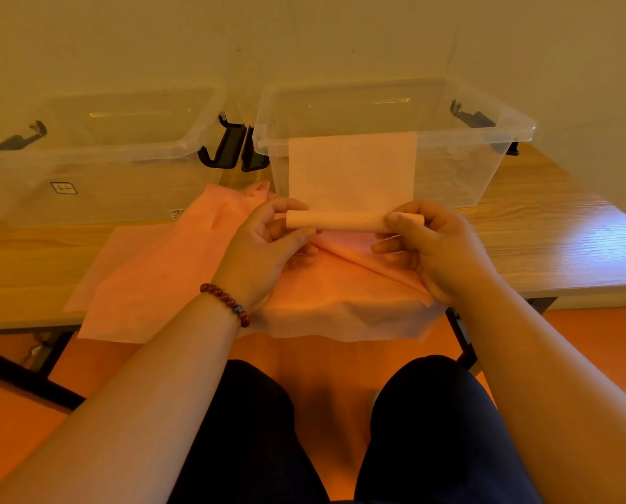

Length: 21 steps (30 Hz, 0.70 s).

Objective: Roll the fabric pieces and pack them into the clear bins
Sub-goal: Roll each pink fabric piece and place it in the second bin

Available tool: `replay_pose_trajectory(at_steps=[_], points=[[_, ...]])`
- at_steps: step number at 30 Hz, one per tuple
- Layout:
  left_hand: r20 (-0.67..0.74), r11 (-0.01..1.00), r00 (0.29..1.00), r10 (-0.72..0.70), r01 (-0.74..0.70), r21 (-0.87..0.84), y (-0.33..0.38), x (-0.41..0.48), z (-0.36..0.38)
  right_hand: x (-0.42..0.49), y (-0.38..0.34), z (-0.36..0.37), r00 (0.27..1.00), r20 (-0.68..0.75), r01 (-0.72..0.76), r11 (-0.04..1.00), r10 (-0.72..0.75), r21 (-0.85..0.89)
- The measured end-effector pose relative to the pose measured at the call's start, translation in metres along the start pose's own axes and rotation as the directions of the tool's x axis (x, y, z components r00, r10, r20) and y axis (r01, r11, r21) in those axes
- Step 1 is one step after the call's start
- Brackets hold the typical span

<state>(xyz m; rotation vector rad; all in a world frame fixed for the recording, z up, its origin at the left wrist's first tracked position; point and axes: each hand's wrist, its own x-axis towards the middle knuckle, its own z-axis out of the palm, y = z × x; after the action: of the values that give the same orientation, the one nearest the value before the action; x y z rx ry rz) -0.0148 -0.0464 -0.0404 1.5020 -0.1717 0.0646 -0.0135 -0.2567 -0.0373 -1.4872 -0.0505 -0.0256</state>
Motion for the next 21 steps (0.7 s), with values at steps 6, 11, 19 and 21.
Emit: replay_pose_trajectory(at_steps=[6,11,19,21], points=[[0.003,1.000,1.000,-0.013,0.013,0.018,-0.0016,0.0016,-0.0004,-0.0007,0.0006,-0.0023,0.998,0.058,0.036,0.999,-0.035,-0.021],[0.027,1.000,1.000,-0.001,0.001,0.016,-0.0012,-0.0003,-0.0001,-0.0006,0.0020,-0.0015,0.997,0.033,0.068,0.996,-0.066,-0.058],[-0.003,0.997,1.000,-0.006,0.006,0.081,-0.0005,0.0002,0.0000,-0.0009,0.0009,-0.0012,0.996,0.079,0.054,0.998,-0.050,-0.042],[0.003,0.999,1.000,-0.007,0.007,0.044,-0.0003,-0.0002,0.0000,-0.0012,0.0011,-0.0012,0.996,0.075,0.062,0.995,-0.057,-0.072]])
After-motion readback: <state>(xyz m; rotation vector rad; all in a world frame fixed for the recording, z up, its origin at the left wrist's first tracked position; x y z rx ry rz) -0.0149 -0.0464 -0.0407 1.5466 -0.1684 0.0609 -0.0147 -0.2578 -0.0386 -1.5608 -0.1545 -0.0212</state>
